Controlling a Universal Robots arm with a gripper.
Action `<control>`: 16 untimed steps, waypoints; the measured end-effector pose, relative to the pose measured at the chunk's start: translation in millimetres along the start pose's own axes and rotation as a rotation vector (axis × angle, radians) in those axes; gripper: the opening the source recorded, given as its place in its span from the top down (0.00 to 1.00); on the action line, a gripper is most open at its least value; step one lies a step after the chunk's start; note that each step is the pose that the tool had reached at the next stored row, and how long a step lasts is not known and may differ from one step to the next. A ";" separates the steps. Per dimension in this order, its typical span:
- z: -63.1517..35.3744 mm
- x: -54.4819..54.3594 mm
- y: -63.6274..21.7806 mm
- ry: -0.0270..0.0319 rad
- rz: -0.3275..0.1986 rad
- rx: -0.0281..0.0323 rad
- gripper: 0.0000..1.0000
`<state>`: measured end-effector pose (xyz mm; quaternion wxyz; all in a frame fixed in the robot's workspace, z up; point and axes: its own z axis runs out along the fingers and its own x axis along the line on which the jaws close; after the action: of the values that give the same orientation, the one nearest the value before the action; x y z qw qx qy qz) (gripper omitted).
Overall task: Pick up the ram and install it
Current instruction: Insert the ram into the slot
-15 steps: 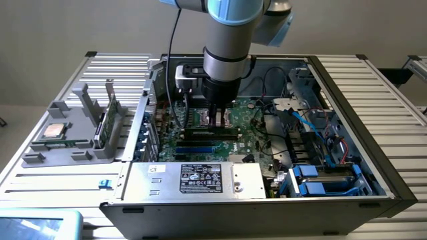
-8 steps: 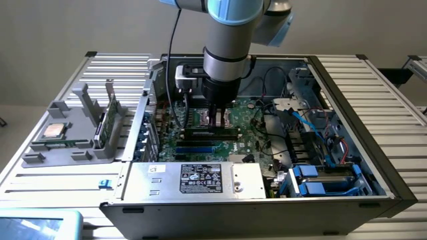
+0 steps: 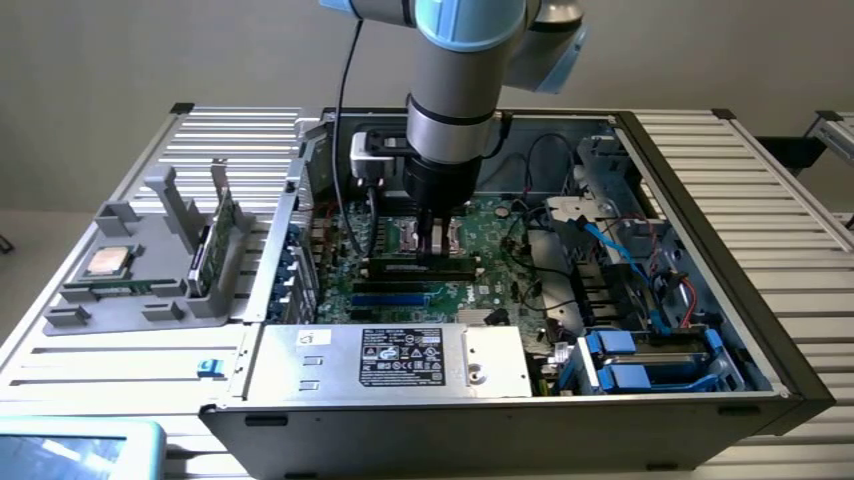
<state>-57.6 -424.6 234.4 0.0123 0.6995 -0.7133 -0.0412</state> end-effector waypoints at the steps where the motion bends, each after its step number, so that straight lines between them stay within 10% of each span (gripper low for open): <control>1: 0.0 0.0 0.0 0.0000 0.000 0.0000 0.89; 16: -0.6 -1.3 0.1 0.0002 0.000 0.0000 0.89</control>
<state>-57.6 -423.3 235.1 0.0123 0.6995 -0.7134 -0.0412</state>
